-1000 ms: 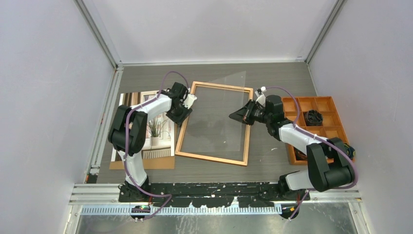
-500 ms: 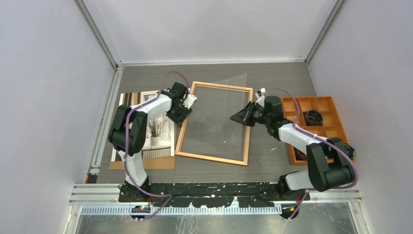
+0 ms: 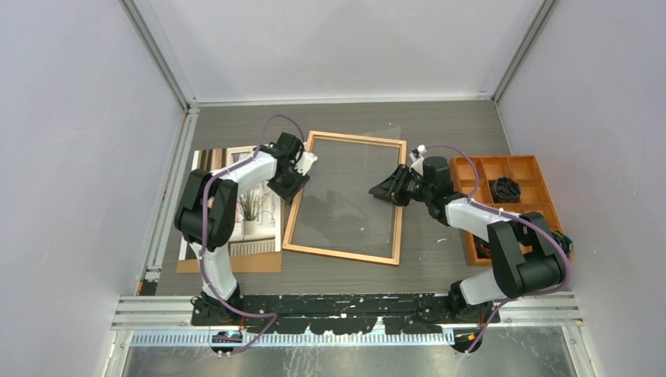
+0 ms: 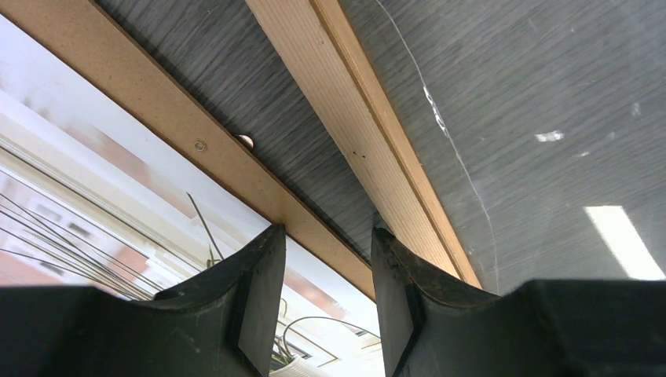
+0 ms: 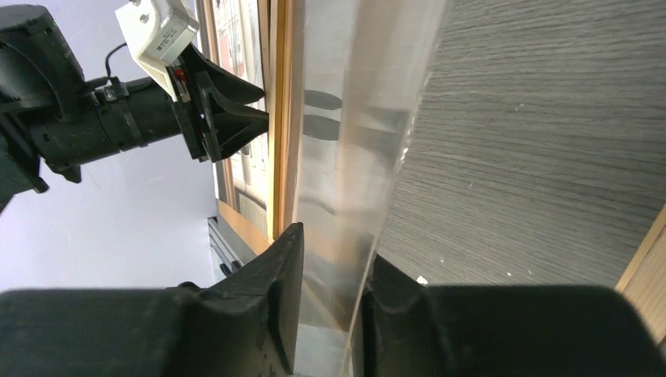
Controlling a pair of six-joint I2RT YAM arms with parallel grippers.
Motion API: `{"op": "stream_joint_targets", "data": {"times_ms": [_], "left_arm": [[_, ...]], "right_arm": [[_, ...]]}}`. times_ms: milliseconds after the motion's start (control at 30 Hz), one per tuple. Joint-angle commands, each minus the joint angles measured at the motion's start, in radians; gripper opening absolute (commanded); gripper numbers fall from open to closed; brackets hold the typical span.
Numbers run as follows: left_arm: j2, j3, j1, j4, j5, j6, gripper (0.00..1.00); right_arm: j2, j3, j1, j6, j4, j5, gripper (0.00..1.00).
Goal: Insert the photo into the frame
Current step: Place the photo frame item in the photo frame.
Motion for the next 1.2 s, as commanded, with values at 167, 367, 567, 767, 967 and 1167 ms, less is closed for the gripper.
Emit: {"op": "stream_joint_targets", "data": {"times_ms": [167, 367, 567, 767, 967, 1167], "left_arm": [[0.002, 0.029, -0.009, 0.015, 0.032, 0.011, 0.46], [0.003, 0.023, -0.009, 0.019, 0.031, 0.009, 0.46], [0.002, 0.021, -0.009, 0.020, 0.027, 0.013, 0.46], [0.000, 0.018, -0.009, 0.023, 0.028, 0.012, 0.46], [0.001, 0.013, -0.009, 0.025, 0.029, 0.010, 0.46], [0.002, 0.014, -0.009, 0.022, 0.028, 0.017, 0.46]], "right_arm": [[0.014, 0.059, 0.032, -0.063, -0.031, 0.058, 0.50], [0.006, 0.109, 0.051, -0.138, -0.172, 0.130, 0.69], [-0.005, 0.166, 0.061, -0.216, -0.315, 0.212, 0.82], [0.012, 0.197, 0.063, -0.264, -0.415, 0.265, 0.86], [0.026, 0.217, 0.064, -0.299, -0.466, 0.296, 0.90], [0.060, 0.257, 0.064, -0.315, -0.503, 0.301, 0.91]]}}
